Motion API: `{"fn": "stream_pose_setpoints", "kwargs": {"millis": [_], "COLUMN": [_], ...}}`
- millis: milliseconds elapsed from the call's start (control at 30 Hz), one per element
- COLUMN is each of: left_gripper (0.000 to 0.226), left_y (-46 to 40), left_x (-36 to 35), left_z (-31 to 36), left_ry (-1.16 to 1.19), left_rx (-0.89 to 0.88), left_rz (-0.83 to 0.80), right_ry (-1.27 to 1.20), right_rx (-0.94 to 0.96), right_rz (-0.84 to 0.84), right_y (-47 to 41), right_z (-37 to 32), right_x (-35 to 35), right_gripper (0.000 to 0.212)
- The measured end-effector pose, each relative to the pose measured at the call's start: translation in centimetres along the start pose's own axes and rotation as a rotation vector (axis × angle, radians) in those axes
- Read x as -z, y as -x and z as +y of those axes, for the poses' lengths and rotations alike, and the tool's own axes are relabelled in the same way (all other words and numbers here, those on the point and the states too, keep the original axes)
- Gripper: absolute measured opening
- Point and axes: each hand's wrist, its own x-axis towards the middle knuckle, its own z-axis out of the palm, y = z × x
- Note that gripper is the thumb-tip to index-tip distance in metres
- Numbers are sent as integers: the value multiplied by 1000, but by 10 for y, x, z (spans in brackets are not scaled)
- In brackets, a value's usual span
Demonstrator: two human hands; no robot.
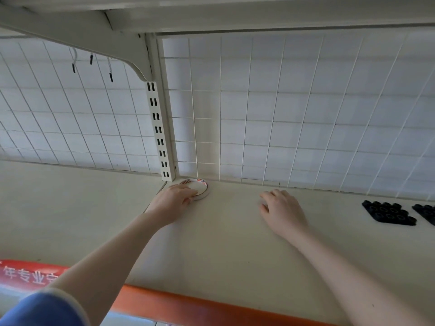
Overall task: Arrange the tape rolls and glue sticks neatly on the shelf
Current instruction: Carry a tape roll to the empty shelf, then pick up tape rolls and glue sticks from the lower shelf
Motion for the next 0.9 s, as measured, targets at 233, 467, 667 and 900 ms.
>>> {"fn": "stream_pose_setpoints", "kwargs": {"millis": [233,467,667,900], "left_gripper": [37,43,50,48], "left_y": [12,42,72,83], "left_x": [8,5,-2,-7], "left_z": [36,110,157,200], "left_ry": [-56,2,27,64], "left_rx": [13,111,94,6], "left_rz": [122,152,136,99], "right_ry": [12,58,97,103], "right_rx": [-8,-24,-75,-240], "right_rz": [-29,-54,-36,-6], "right_y": [6,36,83,152], "right_z": [25,65,108,141], "right_x": [17,43,59,79], "right_gripper": [33,42,40,36]}}
